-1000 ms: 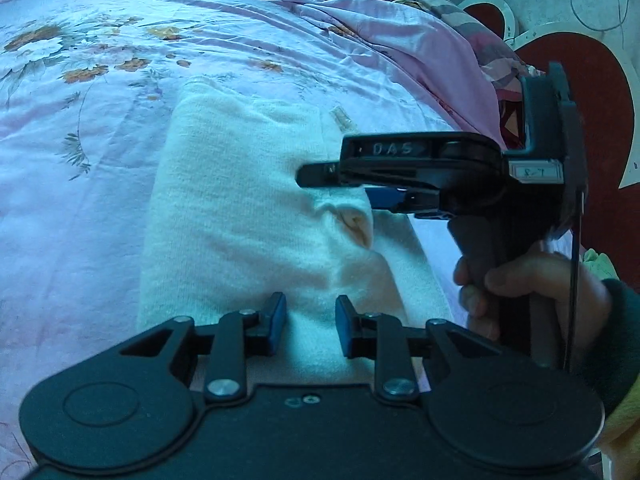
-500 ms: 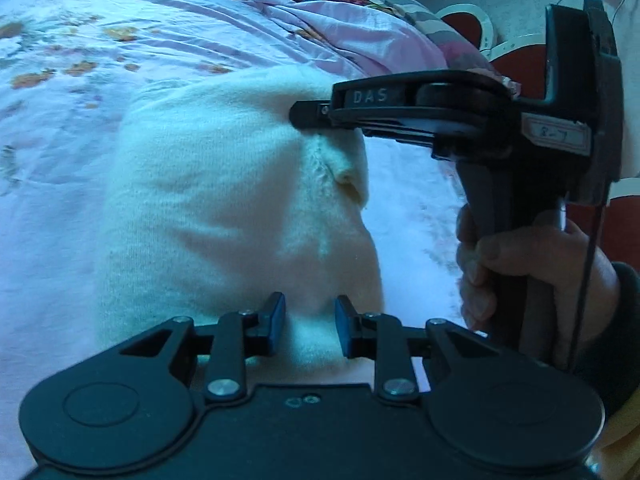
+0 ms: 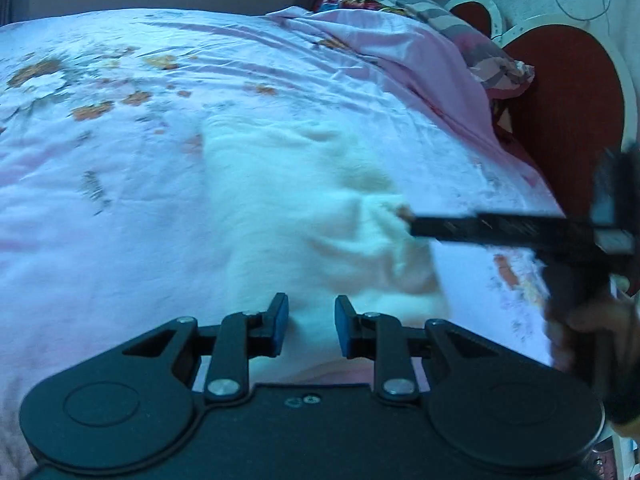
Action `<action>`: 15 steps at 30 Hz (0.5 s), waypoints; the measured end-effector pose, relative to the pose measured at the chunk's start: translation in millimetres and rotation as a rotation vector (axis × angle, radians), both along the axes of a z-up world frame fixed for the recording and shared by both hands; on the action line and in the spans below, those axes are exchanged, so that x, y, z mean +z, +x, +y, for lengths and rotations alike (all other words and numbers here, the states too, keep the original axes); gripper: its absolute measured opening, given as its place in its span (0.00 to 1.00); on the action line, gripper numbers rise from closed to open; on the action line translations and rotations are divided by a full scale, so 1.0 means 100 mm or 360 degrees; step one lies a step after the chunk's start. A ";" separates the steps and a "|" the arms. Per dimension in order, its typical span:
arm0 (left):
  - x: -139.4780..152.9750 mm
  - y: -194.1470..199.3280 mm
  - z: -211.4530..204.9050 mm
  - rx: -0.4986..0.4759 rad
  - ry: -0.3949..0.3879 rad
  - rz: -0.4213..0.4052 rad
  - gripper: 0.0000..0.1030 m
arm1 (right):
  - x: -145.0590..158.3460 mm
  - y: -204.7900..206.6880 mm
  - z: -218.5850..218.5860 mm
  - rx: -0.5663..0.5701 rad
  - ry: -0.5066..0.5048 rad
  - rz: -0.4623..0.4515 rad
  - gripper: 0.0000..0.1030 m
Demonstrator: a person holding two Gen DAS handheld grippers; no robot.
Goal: Fold small clothes
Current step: 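Lay the folded side down and open the right gripper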
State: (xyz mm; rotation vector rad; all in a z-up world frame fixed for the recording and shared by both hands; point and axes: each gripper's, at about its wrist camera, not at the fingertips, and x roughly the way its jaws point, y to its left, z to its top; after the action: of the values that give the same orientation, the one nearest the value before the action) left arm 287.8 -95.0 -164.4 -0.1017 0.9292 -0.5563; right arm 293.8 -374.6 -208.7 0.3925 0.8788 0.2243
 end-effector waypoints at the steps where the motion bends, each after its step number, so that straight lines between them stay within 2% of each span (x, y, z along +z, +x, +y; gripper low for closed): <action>1: -0.02 0.01 0.04 0.0041 0.0030 0.0005 0.23 | -0.03 -0.09 0.03 -0.0004 -0.0014 0.0019 0.56; 3: -0.07 0.02 0.11 0.0092 0.0002 0.0037 0.30 | -0.09 -0.26 0.14 0.0017 -0.0078 0.0057 0.53; 4: -0.10 0.03 0.13 0.0102 -0.0009 0.0071 0.30 | -0.14 -0.30 0.19 0.0029 -0.0072 0.0091 0.36; 5: -0.13 0.04 0.12 0.0106 -0.0003 0.0088 0.30 | -0.19 -0.34 0.21 0.0031 -0.0038 0.0121 0.26; 8: -0.16 0.03 0.09 0.0124 0.0038 0.0077 0.31 | -0.17 -0.42 0.28 -0.0005 -0.0041 0.0090 0.08; 11: -0.11 0.00 0.12 0.0128 0.0037 0.0065 0.29 | -0.03 -0.51 0.26 0.0001 0.0048 0.0043 0.07; 12: -0.12 0.01 0.13 0.0131 0.0043 0.0069 0.31 | -0.04 -0.54 0.25 -0.0002 0.0039 0.0038 0.06; 14: -0.21 0.03 0.10 0.0121 0.0061 0.0121 0.32 | -0.29 -0.52 0.22 -0.0009 -0.0056 0.0179 0.05; 15: -0.25 0.02 0.08 0.0116 0.0075 0.0124 0.32 | -0.38 -0.53 0.19 -0.0027 -0.0033 0.0210 0.05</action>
State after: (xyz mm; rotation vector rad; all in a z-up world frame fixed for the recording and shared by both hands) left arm 290.2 -87.1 -189.2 -0.1149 1.0097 -0.4653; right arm 240.6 -355.9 -247.0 0.3983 1.0065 0.1749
